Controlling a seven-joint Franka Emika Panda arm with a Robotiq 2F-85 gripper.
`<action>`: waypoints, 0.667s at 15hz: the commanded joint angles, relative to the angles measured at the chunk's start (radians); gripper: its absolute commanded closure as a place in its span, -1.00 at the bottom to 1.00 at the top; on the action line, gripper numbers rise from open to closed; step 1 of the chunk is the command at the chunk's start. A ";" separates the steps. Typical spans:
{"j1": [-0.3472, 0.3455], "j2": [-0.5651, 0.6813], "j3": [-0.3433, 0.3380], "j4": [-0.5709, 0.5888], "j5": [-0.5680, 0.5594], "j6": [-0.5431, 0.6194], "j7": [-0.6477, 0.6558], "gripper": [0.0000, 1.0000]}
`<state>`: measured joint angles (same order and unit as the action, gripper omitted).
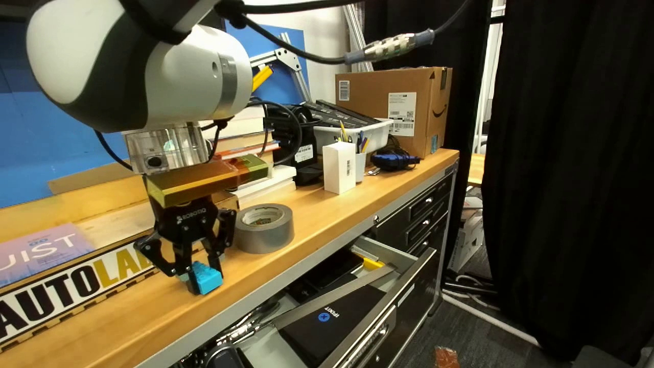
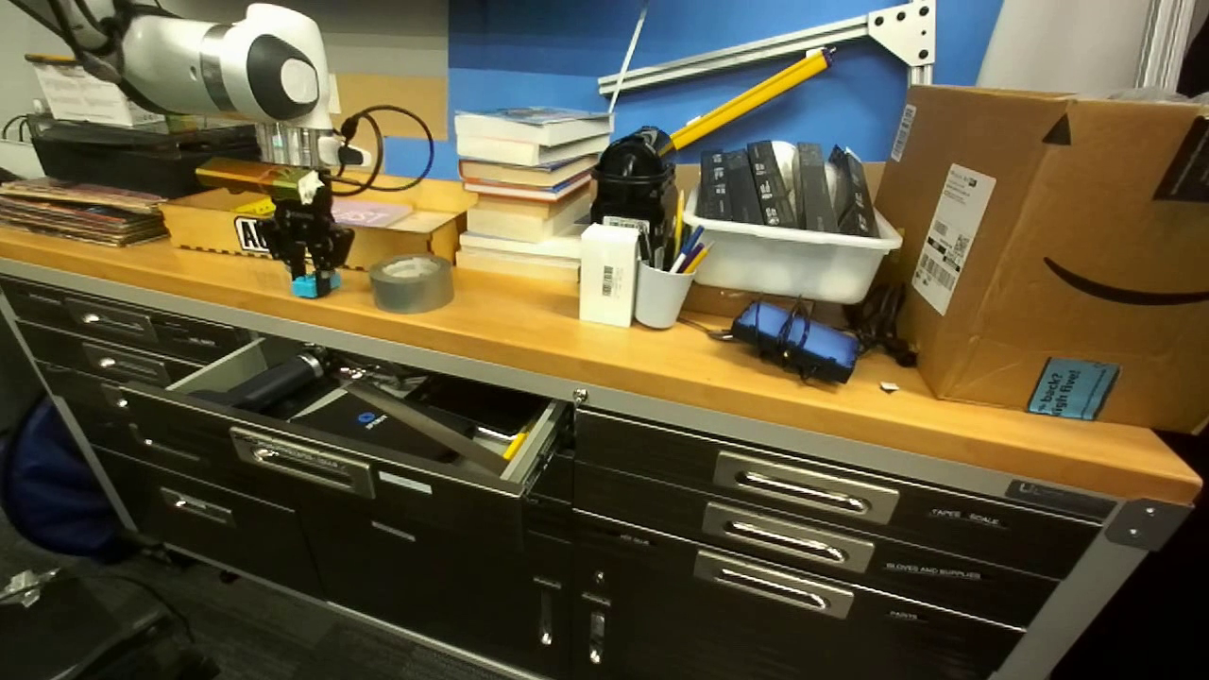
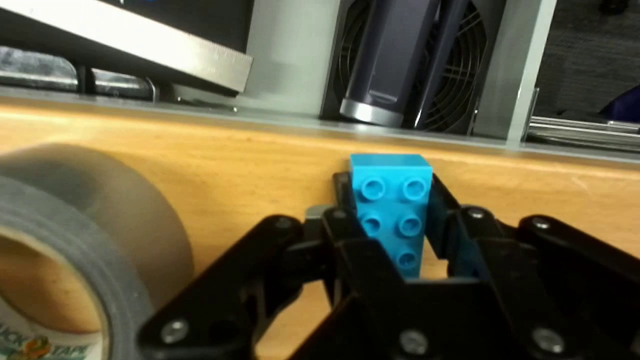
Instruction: Put the blue lego brick in the open drawer
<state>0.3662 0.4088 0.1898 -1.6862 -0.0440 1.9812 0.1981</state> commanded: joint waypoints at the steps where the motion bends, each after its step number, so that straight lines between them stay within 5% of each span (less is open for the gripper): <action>1: -0.022 -0.144 -0.002 -0.189 0.011 0.014 0.054 0.70; 10: -0.160 -0.301 -0.055 -0.469 0.046 0.076 0.081 0.65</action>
<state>0.2432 0.1593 0.1451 -2.0770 -0.0267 2.0156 0.2925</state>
